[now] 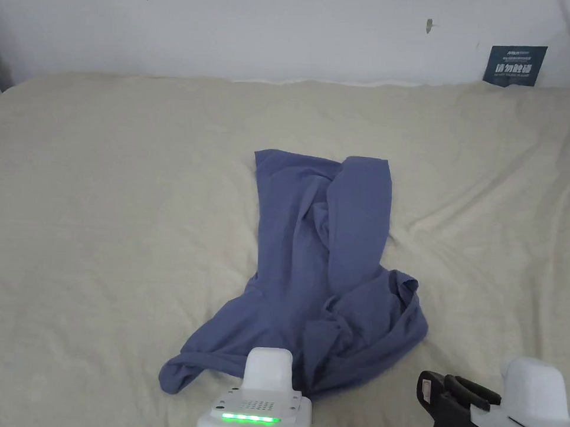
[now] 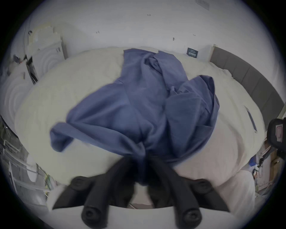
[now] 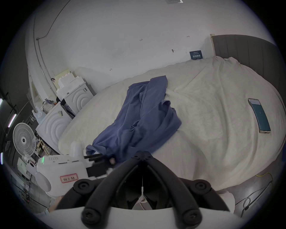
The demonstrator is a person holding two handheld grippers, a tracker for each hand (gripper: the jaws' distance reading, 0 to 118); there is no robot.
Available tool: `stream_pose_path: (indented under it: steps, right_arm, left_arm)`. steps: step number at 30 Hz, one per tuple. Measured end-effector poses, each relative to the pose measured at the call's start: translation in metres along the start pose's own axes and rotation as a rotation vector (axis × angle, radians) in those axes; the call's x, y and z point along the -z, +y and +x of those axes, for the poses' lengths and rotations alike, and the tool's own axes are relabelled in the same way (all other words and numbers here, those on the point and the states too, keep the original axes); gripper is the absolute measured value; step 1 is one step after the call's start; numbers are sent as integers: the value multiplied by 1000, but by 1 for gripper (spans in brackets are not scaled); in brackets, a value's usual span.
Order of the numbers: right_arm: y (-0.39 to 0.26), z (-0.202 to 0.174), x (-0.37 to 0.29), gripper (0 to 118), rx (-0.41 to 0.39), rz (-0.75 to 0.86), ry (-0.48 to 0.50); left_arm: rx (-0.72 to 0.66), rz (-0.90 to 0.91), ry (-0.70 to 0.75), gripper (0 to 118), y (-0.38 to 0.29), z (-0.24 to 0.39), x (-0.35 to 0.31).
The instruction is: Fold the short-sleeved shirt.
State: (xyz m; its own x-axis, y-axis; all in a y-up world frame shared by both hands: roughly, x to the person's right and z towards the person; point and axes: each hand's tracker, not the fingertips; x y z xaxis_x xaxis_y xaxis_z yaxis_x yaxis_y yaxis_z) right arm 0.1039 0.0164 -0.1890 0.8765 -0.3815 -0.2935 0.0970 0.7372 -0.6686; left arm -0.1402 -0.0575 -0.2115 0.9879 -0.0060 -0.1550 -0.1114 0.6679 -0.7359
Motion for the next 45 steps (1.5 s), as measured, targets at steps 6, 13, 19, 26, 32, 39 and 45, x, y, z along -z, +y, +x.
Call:
stream_pose_path:
  steps: [6,13,19,26,32,39,45]
  right_arm:
    - [20,5,6,1,-17,5,-26]
    - [66,-3,23,1,-112,28,-33]
    - [142,-25,72,1,-221,-1,64]
    - [249,-71,197,1,-415,-167,142]
    - [315,-94,348,3,-360,-260,69]
    - [328,-117,486,105,-474,-346,-39]
    - [327,-125,549,105,-469,-377,-118]
  left_arm:
    - [-51,2,-147,4,7,-18,-3]
    - [-55,41,-201,4,26,-37,-24]
    - [-107,59,-223,4,48,-65,-17]
    - [-136,7,-303,4,72,-85,7]
    - [-115,-85,-311,4,82,-81,23]
    - [-86,-119,-294,4,105,-70,34]
    - [-80,-143,-264,4,119,-63,52]
